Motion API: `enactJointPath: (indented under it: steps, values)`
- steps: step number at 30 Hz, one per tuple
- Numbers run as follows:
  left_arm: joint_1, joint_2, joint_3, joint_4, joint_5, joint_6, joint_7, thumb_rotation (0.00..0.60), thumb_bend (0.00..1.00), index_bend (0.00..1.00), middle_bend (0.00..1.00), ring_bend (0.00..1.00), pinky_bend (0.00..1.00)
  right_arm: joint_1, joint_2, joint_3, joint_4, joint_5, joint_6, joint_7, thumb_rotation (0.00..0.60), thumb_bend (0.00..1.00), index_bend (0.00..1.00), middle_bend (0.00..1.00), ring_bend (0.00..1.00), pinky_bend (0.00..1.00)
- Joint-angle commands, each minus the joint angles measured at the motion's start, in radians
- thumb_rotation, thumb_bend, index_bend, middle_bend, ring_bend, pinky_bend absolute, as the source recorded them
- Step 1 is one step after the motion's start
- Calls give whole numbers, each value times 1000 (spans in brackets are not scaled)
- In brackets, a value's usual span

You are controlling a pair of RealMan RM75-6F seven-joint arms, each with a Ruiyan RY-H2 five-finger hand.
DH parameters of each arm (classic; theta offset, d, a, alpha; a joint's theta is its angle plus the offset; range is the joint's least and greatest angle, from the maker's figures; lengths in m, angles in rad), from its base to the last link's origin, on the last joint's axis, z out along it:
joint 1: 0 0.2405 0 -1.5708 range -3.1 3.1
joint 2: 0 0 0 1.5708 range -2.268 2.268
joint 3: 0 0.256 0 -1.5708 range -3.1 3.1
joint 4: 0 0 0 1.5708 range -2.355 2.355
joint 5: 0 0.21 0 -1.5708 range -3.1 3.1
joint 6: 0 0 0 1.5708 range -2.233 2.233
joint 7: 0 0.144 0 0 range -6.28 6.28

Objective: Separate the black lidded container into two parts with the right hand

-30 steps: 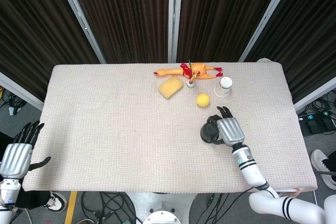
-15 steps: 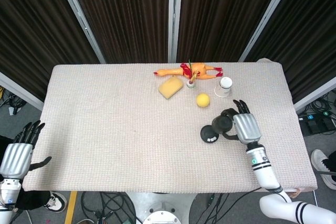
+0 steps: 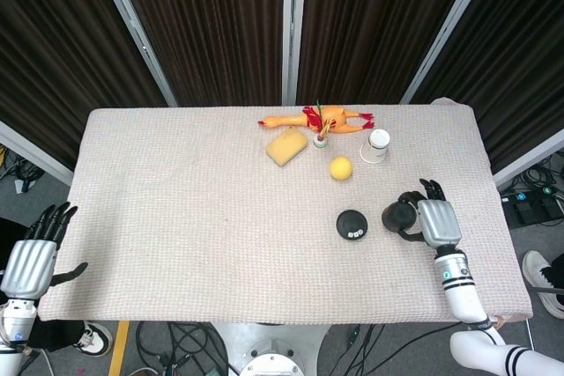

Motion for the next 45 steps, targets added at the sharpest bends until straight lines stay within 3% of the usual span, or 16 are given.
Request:
enactJointPath:
  steps: [1, 6, 13, 15, 19, 24, 29, 34, 45]
  values:
    - [1, 1, 0, -1, -1, 0, 1, 600, 131, 52, 32, 0, 194, -1, -19, -4, 25, 5, -13, 3, 600, 64, 400, 418, 60, 0]
    - [1, 0, 2, -1, -2, -1, 1, 600, 132, 52, 32, 0, 194, -4, -17, -7, 32, 18, -37, -4, 600, 46, 377, 393, 53, 0]
    - [3, 0, 1, 2, 0, 4, -3, 600, 132, 52, 32, 0, 194, -3, 36, -4, -29, 23, -85, 35, 600, 0, 40, 97, 0, 0]
    - [5, 2, 2, 2, 1, 6, -5, 600, 132, 52, 32, 0, 194, -5, 45, 2, -43, 24, -79, 42, 600, 0, 7, 61, 0, 0]
    - [8, 5, 3, 1, 4, 12, -5, 600, 131, 52, 32, 0, 194, -14, 71, 11, -79, 6, -48, 53, 600, 0, 0, 37, 0, 0]
    - [8, 10, 2, -6, 6, 16, 0, 600, 131, 52, 32, 0, 194, -51, 141, 21, -172, -75, 72, 80, 600, 0, 0, 38, 0, 0]
    - [7, 8, 2, -10, 6, 13, 5, 600, 132, 51, 32, 0, 194, -120, 239, 14, -291, -140, 232, -15, 600, 0, 0, 37, 0, 0]
    - [9, 7, 0, -13, 3, 16, 8, 600, 131, 51, 32, 0, 194, -200, 312, -12, -373, -139, 324, -86, 600, 0, 0, 36, 0, 0]
    - [-3, 13, -21, -45, -18, 5, 39, 600, 132, 51, 32, 0, 194, -259, 281, -23, -278, -84, 324, -28, 600, 0, 0, 35, 0, 0]
